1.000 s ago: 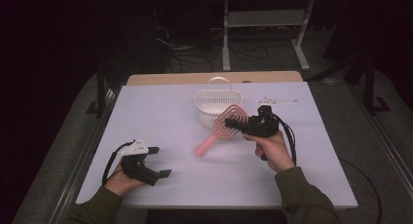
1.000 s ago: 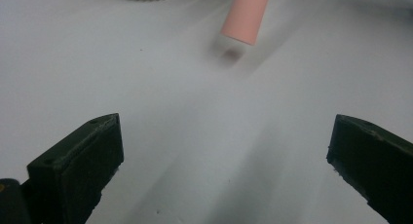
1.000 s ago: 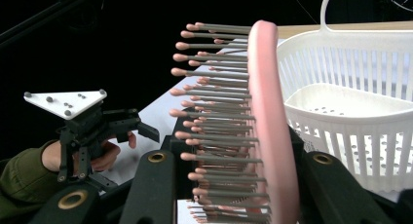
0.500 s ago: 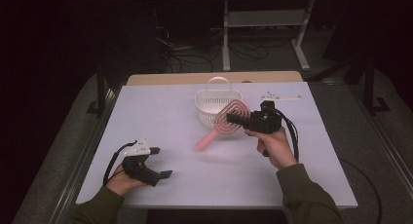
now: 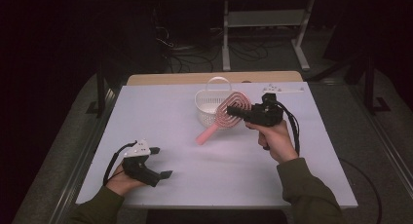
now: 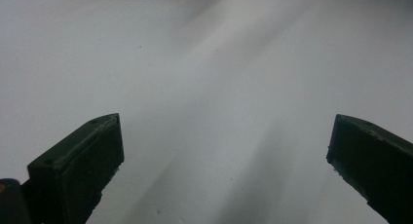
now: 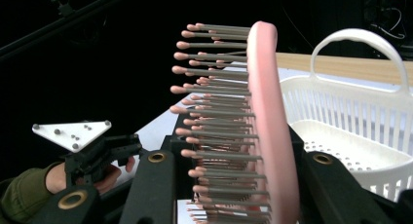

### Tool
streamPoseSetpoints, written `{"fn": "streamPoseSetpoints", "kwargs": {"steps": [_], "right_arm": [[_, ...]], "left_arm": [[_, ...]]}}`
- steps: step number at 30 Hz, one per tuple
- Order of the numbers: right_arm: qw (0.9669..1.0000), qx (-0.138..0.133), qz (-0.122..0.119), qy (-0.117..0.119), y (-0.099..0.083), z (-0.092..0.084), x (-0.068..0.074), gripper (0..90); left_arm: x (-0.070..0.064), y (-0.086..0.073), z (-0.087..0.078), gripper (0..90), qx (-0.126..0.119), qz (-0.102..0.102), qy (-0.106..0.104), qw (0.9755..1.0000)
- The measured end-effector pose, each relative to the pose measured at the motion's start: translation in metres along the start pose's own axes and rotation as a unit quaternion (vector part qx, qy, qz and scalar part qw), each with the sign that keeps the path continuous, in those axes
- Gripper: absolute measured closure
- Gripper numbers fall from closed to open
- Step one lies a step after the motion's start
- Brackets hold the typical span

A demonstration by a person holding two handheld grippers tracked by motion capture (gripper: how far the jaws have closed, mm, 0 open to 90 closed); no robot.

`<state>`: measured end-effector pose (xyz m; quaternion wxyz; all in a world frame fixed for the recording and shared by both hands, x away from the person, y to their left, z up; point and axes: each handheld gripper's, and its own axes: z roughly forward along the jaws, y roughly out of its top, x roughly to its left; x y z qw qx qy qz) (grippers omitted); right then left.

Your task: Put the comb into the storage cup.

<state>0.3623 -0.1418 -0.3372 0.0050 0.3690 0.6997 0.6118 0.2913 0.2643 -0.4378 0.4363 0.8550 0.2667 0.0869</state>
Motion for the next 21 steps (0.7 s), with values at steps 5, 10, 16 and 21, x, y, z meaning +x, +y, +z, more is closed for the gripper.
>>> {"fn": "streamPoseSetpoints", "kwargs": {"steps": [5,10,16,21], "right_arm": [[1.0000,-0.002,-0.004,-0.002,0.006,-0.001,0.000,62.6],[0.9999,-0.006,-0.008,-0.003,0.014,-0.001,0.001,62.6],[0.9998,-0.014,-0.011,-0.003,0.023,-0.002,0.001,62.6],[0.9997,-0.019,-0.015,-0.006,0.033,-0.002,0.002,62.6]], "left_arm": [[0.000,0.000,-0.001,0.0,-0.002,-0.002,0.000,1.0000],[0.000,0.000,-0.001,0.0,-0.003,-0.003,0.000,1.0000],[0.000,0.000,0.000,0.0,-0.003,-0.003,-0.001,1.0000],[0.000,0.000,-0.001,0.0,-0.004,-0.005,-0.001,1.0000]]}}
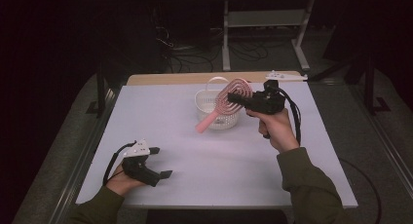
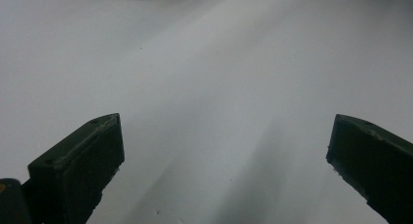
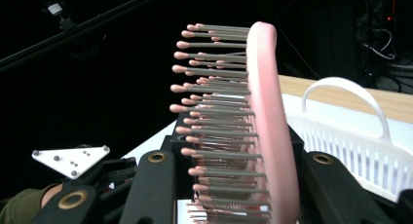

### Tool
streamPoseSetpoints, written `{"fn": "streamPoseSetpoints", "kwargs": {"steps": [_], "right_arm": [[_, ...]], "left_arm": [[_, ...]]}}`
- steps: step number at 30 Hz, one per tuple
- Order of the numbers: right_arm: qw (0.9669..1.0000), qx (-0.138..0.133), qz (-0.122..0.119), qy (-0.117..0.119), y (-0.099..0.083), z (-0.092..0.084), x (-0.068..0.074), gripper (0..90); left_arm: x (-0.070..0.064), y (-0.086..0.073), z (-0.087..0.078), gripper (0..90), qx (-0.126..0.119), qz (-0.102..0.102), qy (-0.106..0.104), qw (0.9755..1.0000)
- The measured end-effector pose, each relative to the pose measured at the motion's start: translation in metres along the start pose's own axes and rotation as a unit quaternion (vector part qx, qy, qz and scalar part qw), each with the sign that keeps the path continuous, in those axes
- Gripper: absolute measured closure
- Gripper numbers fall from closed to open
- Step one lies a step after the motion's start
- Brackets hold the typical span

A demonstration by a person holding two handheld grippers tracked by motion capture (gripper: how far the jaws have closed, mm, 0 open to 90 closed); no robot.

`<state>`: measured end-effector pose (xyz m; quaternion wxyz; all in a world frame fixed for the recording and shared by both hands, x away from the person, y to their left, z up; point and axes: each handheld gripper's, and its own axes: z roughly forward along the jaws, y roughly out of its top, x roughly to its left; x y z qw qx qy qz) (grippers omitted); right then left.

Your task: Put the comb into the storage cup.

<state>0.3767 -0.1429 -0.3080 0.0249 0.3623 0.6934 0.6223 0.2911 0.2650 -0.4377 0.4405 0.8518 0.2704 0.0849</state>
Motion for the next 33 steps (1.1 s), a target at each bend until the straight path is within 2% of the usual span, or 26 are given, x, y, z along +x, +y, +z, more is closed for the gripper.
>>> {"fn": "streamPoseSetpoints", "kwargs": {"steps": [18,33], "right_arm": [[0.9997,-0.016,-0.009,-0.016,0.028,0.000,-0.004,62.7],[0.9985,-0.030,-0.008,-0.044,0.043,0.001,-0.018,62.7]], "left_arm": [[-0.001,0.000,0.001,0.2,0.000,0.005,0.000,1.0000],[-0.001,0.000,0.001,0.2,0.000,0.008,-0.002,1.0000]]}}
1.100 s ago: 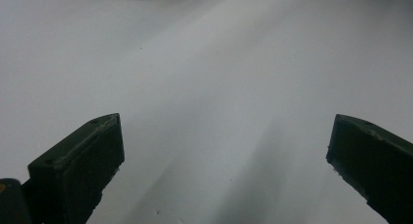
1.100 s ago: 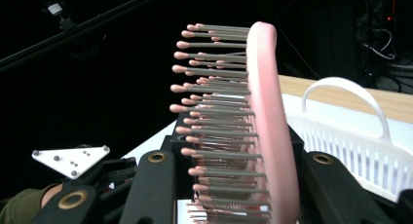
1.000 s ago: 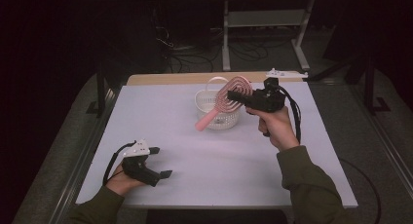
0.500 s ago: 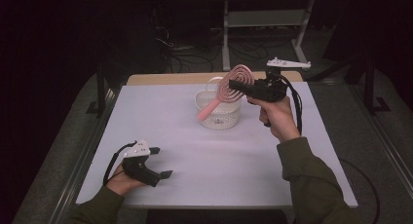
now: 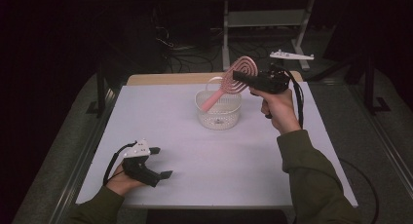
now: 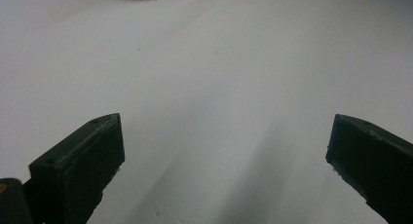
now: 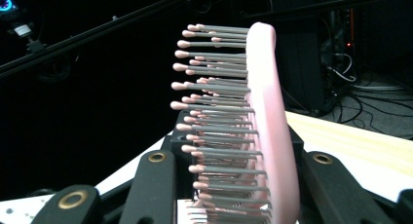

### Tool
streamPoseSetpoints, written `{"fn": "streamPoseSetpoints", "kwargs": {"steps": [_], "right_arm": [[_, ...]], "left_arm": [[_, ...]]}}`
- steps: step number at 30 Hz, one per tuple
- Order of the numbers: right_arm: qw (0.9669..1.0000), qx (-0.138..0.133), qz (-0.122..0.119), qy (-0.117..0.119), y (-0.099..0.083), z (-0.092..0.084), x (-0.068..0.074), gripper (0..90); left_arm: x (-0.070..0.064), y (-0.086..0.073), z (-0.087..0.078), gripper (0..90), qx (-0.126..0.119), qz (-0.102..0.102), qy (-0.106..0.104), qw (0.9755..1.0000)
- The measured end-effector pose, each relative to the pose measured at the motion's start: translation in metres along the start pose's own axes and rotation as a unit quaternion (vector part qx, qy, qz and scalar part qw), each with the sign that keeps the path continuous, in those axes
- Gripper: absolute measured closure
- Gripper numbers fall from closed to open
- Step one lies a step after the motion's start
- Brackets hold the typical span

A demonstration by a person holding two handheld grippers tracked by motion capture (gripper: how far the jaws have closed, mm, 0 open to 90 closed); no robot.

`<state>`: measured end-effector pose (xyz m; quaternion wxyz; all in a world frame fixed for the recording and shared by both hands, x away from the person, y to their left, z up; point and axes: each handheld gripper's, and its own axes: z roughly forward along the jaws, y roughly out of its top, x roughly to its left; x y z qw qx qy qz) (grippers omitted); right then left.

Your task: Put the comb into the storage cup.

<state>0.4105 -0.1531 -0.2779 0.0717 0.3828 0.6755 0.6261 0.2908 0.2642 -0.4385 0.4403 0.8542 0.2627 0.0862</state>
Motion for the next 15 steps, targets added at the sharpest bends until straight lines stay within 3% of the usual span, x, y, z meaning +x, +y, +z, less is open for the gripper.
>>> {"fn": "streamPoseSetpoints", "kwargs": {"steps": [15], "right_arm": [[0.9995,-0.003,0.003,-0.033,-0.006,0.017,-0.017,62.6]], "left_arm": [[0.000,0.000,0.000,0.3,-0.001,0.000,-0.001,1.0000]]}}
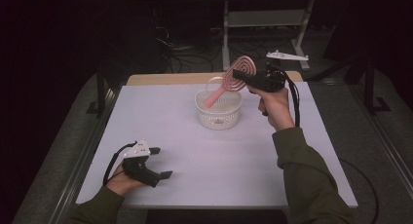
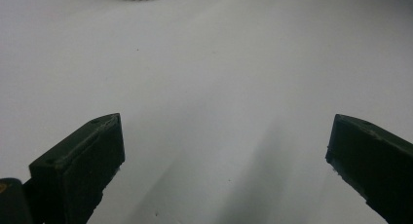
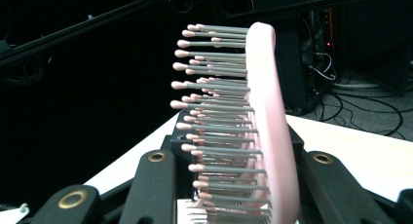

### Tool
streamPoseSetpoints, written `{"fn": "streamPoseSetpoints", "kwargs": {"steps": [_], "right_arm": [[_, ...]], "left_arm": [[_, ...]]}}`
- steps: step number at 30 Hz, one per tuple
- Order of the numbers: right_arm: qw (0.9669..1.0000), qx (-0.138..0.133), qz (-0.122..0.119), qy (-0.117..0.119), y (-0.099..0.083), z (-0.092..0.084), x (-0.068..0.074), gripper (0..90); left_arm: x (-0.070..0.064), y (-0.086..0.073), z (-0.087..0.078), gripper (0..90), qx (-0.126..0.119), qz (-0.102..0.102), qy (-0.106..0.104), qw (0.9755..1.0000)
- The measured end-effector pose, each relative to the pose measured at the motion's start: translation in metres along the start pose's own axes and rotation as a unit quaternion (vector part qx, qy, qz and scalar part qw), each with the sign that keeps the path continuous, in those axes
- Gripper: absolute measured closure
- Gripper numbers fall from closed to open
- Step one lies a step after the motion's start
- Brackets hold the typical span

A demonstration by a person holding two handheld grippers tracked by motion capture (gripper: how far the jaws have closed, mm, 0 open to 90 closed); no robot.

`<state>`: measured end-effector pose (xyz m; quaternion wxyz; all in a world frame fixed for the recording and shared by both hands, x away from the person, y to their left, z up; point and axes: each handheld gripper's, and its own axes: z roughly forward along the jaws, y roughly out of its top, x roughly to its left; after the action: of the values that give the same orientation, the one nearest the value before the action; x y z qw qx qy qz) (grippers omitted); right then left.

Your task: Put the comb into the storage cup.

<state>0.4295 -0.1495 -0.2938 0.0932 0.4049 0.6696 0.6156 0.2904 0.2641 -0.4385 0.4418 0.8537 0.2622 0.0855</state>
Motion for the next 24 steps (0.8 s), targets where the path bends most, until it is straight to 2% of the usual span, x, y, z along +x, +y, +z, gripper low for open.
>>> {"fn": "streamPoseSetpoints", "kwargs": {"steps": [13,24], "right_arm": [[0.9998,0.007,0.009,-0.014,-0.016,0.024,-0.008,62.6],[0.9995,0.014,0.014,-0.023,-0.031,0.037,-0.014,62.6]], "left_arm": [[0.000,0.000,0.000,0.4,0.000,0.001,-0.002,1.0000],[0.000,-0.001,0.000,0.4,0.001,0.002,-0.003,1.0000]]}}
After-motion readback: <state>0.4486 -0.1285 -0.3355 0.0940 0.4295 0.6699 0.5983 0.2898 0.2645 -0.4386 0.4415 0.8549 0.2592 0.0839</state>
